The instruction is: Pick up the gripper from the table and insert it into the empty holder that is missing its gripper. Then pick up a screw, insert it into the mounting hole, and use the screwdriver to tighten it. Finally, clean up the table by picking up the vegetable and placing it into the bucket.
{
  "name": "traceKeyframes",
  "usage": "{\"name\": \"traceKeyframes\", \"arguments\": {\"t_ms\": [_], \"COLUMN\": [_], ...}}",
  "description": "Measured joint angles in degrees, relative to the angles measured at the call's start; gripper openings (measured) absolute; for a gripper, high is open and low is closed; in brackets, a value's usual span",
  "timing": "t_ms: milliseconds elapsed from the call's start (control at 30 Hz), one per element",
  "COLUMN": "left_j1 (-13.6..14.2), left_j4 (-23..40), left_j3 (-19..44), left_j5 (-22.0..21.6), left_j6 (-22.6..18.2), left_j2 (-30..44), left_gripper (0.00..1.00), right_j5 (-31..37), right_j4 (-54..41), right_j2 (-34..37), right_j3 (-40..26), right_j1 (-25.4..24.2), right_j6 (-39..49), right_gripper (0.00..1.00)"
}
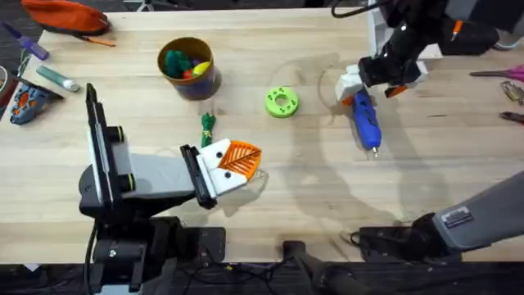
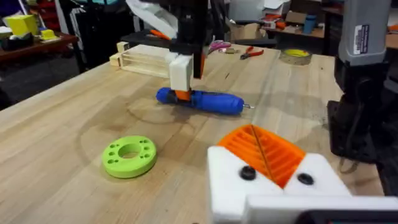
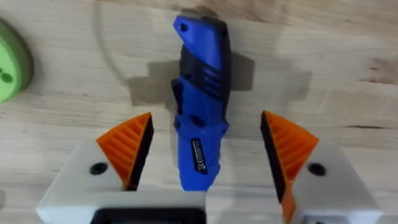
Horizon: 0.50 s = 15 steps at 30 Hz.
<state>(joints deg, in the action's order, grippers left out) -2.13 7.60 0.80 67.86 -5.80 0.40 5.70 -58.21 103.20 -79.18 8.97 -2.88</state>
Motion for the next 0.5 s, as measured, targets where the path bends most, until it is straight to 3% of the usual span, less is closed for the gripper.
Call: {"name": "traceKeyframes", "arguments": {"t_ms": [500], "left_j1": [0.0], "left_j4": [0.0], "left_j3": [0.0], "left_j5": [-0.01], "left_j6": [0.0], "left_j2": [0.0], "left_gripper": [0.012], "right_j5": [-0.48], "right_j4": [2.69], "right_j2": [4.97], "right_j3": [0.14], "right_j1": [-0.04], "right_j6": [0.36], "right_gripper": [0.994]}}
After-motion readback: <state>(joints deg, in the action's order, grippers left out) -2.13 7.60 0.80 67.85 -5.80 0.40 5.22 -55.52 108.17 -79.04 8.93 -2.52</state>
